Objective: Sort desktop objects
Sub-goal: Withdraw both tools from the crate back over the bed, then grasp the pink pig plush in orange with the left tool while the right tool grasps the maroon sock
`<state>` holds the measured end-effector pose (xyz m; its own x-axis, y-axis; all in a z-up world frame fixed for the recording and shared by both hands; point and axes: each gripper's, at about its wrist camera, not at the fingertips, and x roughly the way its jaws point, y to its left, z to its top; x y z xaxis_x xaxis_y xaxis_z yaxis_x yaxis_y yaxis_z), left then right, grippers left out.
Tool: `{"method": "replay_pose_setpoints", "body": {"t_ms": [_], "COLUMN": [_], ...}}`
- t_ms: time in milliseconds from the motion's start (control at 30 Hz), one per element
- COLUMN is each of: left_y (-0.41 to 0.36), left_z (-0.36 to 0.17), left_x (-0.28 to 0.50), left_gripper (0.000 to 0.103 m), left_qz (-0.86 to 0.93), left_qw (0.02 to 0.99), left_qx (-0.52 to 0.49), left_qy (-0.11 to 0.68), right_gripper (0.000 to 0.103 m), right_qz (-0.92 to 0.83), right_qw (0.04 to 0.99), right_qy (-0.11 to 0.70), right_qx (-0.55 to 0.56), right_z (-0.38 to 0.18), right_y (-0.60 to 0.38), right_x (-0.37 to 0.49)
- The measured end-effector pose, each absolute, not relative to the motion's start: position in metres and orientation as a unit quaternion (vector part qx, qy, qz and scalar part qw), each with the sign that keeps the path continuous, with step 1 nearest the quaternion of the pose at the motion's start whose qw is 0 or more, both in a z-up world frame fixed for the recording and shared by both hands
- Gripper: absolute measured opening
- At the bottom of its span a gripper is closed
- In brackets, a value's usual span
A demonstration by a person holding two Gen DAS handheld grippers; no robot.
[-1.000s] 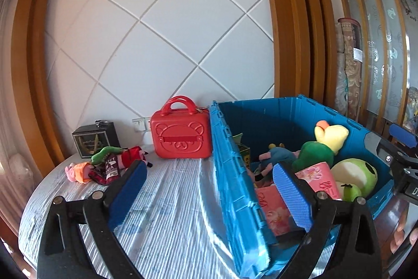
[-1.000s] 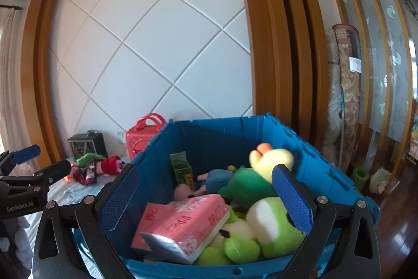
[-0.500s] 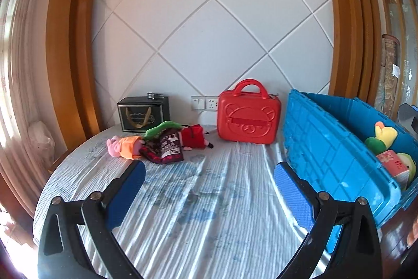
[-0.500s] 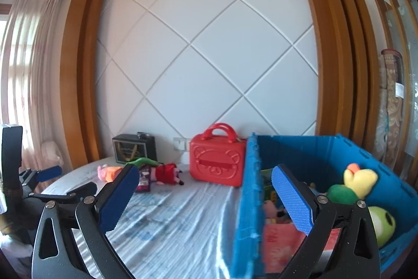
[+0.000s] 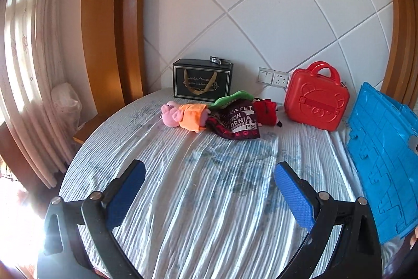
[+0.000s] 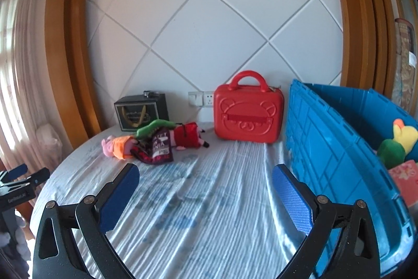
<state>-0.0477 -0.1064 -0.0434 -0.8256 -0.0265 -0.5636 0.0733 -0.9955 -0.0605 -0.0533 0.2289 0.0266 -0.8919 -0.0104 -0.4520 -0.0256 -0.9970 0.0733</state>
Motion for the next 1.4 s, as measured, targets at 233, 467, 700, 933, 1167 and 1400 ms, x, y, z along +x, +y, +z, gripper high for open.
{"method": "replay_pose_setpoints", "body": {"t_ms": [233, 467, 700, 933, 1167, 1400], "left_y": [-0.121, -0.142, -0.157, -0.174, -0.178, -0.184], "left_z": [-0.052, -0.084, -0.14, -0.177, -0.205, -0.248], "left_x": [-0.11, -0.185, -0.291, -0.391, -0.497, -0.523], "left_gripper": [0.101, 0.101, 0.101, 0.1, 0.1, 0.1], "left_qz": [-0.946, -0.931, -0.908, -0.892, -0.873, -0.855], "left_qw": [0.076, 0.069, 0.047, 0.021, 0.029, 0.026], "left_qx": [0.314, 0.358, 0.416, 0.452, 0.486, 0.516], "left_qy": [0.024, 0.025, 0.01, 0.008, 0.043, 0.041], "right_gripper": [0.103, 0.103, 0.103, 0.103, 0.103, 0.103], "right_qz": [0.962, 0.941, 0.921, 0.899, 0.882, 0.862], "right_qw": [-0.025, -0.055, -0.051, -0.032, -0.041, -0.057], "right_qy": [0.036, 0.053, 0.041, 0.045, 0.026, 0.031], "right_qx": [-0.268, -0.331, -0.383, -0.434, -0.468, -0.502], "right_z": [-0.009, -0.048, -0.079, -0.113, -0.144, -0.19], "right_y": [0.222, 0.209, 0.191, 0.16, 0.118, 0.097], "right_x": [-0.133, -0.213, -0.275, -0.361, -0.434, -0.497]}}
